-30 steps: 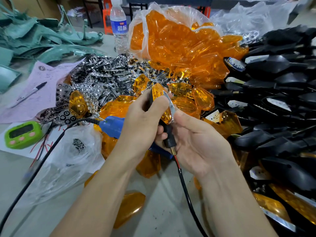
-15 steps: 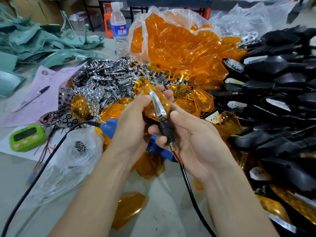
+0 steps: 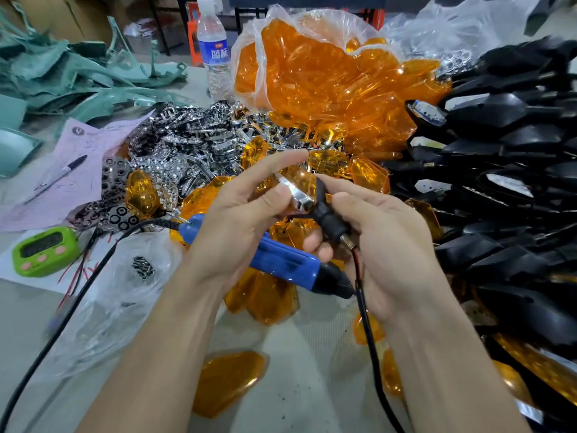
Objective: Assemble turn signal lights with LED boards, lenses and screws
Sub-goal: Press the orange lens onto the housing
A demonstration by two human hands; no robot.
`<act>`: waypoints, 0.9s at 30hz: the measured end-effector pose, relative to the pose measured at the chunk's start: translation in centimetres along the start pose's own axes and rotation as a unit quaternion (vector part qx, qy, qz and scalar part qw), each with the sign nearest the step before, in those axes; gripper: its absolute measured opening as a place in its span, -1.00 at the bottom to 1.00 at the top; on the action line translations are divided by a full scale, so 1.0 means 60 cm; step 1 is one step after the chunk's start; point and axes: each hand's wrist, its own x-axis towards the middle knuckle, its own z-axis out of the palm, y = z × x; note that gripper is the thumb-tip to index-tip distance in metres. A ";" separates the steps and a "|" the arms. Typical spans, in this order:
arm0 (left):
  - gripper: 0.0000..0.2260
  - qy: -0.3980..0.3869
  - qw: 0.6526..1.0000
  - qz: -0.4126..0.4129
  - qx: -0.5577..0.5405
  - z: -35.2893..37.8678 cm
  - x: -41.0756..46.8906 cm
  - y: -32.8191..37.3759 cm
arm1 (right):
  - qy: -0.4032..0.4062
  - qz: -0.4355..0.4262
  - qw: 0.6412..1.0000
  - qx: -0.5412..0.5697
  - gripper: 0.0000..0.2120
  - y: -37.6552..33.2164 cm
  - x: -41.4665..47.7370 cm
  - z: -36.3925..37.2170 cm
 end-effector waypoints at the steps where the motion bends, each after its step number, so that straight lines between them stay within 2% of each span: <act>1: -0.65 -0.001 1.000 0.002 -0.016 0.000 0.000 0.000 | -0.004 -0.004 1.000 -0.005 -0.68 -0.001 0.000 0.000; 6: -0.65 -0.009 0.998 -0.020 -0.057 0.003 0.001 -0.003 | -0.013 -0.031 0.998 -0.047 -0.70 0.000 0.002 0.000; 11: -0.67 -0.012 0.997 -0.002 -0.071 0.002 0.003 -0.008 | -0.023 -0.027 0.998 -0.047 -0.67 0.006 0.007 -0.007; 15: -0.63 0.011 0.999 0.038 0.020 0.003 0.005 -0.017 | -0.025 -0.048 0.990 -0.130 -0.63 0.013 0.016 -0.013; 19: -0.39 0.032 0.994 0.103 0.031 -0.003 0.006 -0.021 | -0.006 -0.104 0.946 -0.306 -0.41 0.025 0.021 -0.020; 21: -0.29 0.023 0.993 0.110 0.040 -0.005 0.004 -0.023 | 0.002 -0.153 0.911 -0.382 -0.41 0.028 0.017 -0.018; 23: -0.31 0.013 0.992 0.109 0.067 -0.004 0.002 -0.022 | 0.008 -0.205 0.897 -0.392 -0.46 0.029 0.014 -0.016; 27: -0.48 -0.008 0.992 0.095 0.086 -0.011 0.003 -0.015 | 0.014 -0.266 0.883 -0.387 -0.47 0.025 0.010 -0.018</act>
